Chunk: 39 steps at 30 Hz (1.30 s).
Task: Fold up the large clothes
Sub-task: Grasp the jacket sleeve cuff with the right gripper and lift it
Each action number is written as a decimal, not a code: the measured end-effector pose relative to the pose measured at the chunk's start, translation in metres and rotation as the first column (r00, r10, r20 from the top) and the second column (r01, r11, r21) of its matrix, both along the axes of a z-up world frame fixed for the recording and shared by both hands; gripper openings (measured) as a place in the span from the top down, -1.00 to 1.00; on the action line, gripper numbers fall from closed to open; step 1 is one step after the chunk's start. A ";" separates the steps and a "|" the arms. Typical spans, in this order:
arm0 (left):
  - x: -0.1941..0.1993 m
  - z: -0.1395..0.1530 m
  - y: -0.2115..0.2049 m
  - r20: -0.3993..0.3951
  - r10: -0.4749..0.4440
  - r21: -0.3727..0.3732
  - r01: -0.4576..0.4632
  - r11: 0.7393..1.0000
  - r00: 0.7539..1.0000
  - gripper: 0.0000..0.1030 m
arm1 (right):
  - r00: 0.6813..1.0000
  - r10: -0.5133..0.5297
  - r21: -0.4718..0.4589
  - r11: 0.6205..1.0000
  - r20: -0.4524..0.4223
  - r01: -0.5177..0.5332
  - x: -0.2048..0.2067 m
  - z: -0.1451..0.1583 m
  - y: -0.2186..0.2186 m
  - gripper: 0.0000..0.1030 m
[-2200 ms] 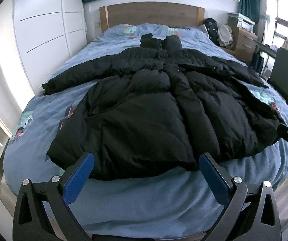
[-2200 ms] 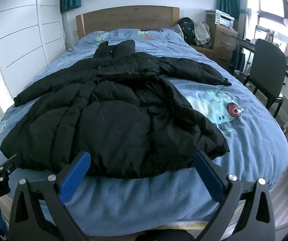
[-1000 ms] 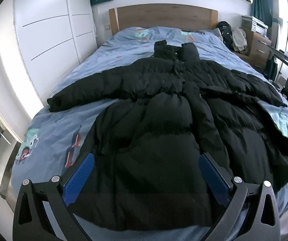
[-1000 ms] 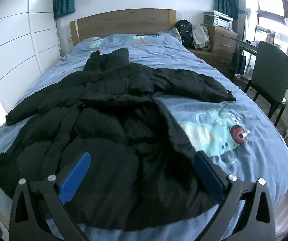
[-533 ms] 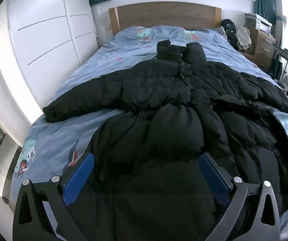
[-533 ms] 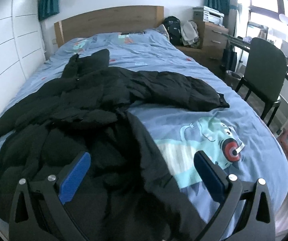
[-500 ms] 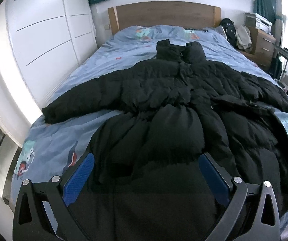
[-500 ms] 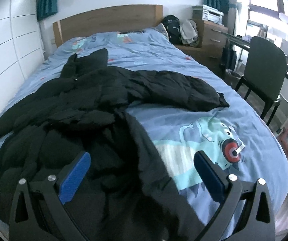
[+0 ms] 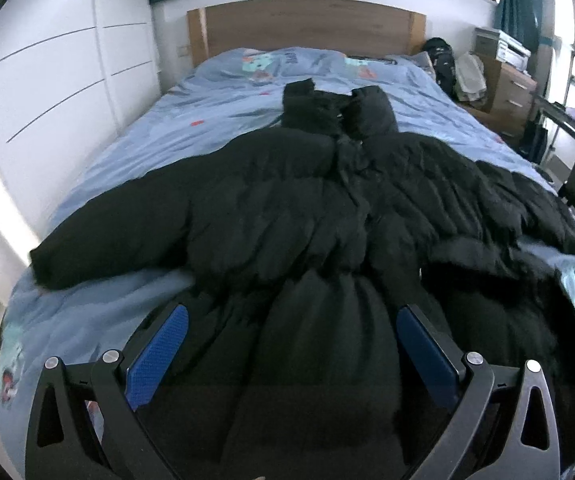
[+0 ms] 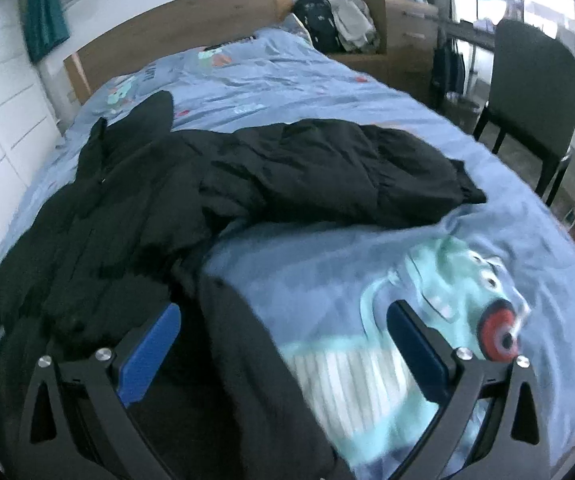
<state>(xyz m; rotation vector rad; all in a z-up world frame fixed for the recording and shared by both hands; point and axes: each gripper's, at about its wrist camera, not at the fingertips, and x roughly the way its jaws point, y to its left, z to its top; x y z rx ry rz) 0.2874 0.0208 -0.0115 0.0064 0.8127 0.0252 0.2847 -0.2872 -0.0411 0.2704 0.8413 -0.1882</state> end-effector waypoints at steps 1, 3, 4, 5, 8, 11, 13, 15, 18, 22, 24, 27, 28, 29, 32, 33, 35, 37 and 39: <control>0.009 -0.001 -0.001 -0.003 -0.007 -0.005 0.007 1.000 1.000 -0.99 | 1.000 -0.011 0.017 1.000 0.001 0.011 0.009 -0.003 -0.007 -1.00; 0.031 -0.005 -0.003 -0.009 -0.028 -0.018 0.027 0.999 1.000 -0.99 | 0.999 -0.044 0.050 0.998 -0.002 0.044 0.027 -0.009 -0.024 -1.00; 0.038 -0.007 -0.004 -0.010 -0.030 -0.022 0.030 0.999 0.999 -0.99 | 0.998 -0.060 0.067 0.996 -0.008 0.060 0.035 -0.013 -0.032 -1.00; 0.049 -0.010 -0.006 -0.016 -0.036 -0.033 0.036 0.999 0.999 -0.99 | 0.997 -0.077 0.085 0.993 -0.015 0.078 0.043 -0.017 -0.040 -1.00; 0.073 -0.018 -0.011 -0.056 -0.041 -0.041 0.039 0.998 0.998 -0.99 | 0.993 -0.118 0.135 0.983 -0.032 0.121 0.059 -0.029 -0.064 -1.00; 0.086 -0.022 -0.016 -0.089 -0.042 -0.041 0.038 0.998 0.995 -0.99 | 0.983 -0.176 0.212 0.960 -0.049 0.182 0.071 -0.043 -0.095 -1.00; 0.092 -0.023 -0.020 -0.110 -0.040 -0.031 0.037 0.999 0.993 -0.99 | 0.972 -0.227 0.284 0.929 -0.068 0.237 0.074 -0.055 -0.118 -1.00; 0.096 -0.022 -0.025 -0.132 -0.038 -0.025 0.035 0.999 0.991 -0.99 | 0.957 -0.279 0.341 0.894 -0.082 0.290 0.073 -0.066 -0.140 -1.00; 0.101 -0.019 -0.030 -0.149 -0.014 0.015 0.016 1.000 0.989 -0.99 | 0.929 -0.357 0.417 0.834 -0.093 0.362 0.072 -0.079 -0.167 -1.00; 0.107 -0.015 -0.028 -0.166 0.021 0.049 -0.013 0.999 0.986 -0.99 | 0.903 -0.415 0.521 0.750 -0.108 0.407 0.078 -0.093 -0.197 -1.00; 0.110 -0.014 -0.024 -0.179 0.039 0.064 -0.028 0.998 0.983 -0.99 | 0.891 -0.440 0.554 0.717 -0.108 0.422 0.084 -0.098 -0.209 -1.00; 0.111 -0.014 -0.019 -0.197 0.062 0.082 -0.046 0.996 0.979 -0.99 | 0.876 -0.473 0.602 0.672 -0.098 0.431 0.092 -0.102 -0.218 -1.00; 0.109 -0.013 -0.017 -0.199 0.068 0.086 -0.052 0.995 0.978 -0.99 | 0.872 -0.481 0.615 0.661 -0.092 0.430 0.094 -0.102 -0.222 -0.99; 0.107 -0.013 -0.016 -0.200 0.073 0.089 -0.056 0.994 0.977 -0.99 | 0.868 -0.489 0.622 0.655 -0.084 0.429 0.098 -0.102 -0.225 -0.98; 0.105 -0.013 -0.011 -0.210 0.091 0.091 -0.073 0.993 0.974 -0.99 | 0.861 -0.502 0.639 0.636 -0.082 0.432 0.104 -0.106 -0.232 -0.75; 0.105 -0.012 -0.009 -0.214 0.098 0.081 -0.083 0.993 0.972 -0.99 | 0.855 -0.511 0.649 0.621 -0.090 0.440 0.105 -0.109 -0.235 -0.60; 0.105 -0.012 -0.005 -0.224 0.108 0.072 -0.095 0.993 0.969 -0.99 | 0.848 -0.520 0.665 0.600 -0.099 0.446 0.106 -0.111 -0.239 -0.32; 0.105 -0.011 -0.002 -0.227 0.116 0.062 -0.104 0.993 0.967 -0.99 | 0.847 -0.523 0.683 0.583 -0.098 0.440 0.107 -0.112 -0.243 0.07; 0.105 -0.010 0.001 -0.235 0.120 0.055 -0.110 0.992 0.965 -0.99 | 0.846 -0.526 0.705 0.571 -0.079 0.421 0.105 -0.109 -0.243 0.22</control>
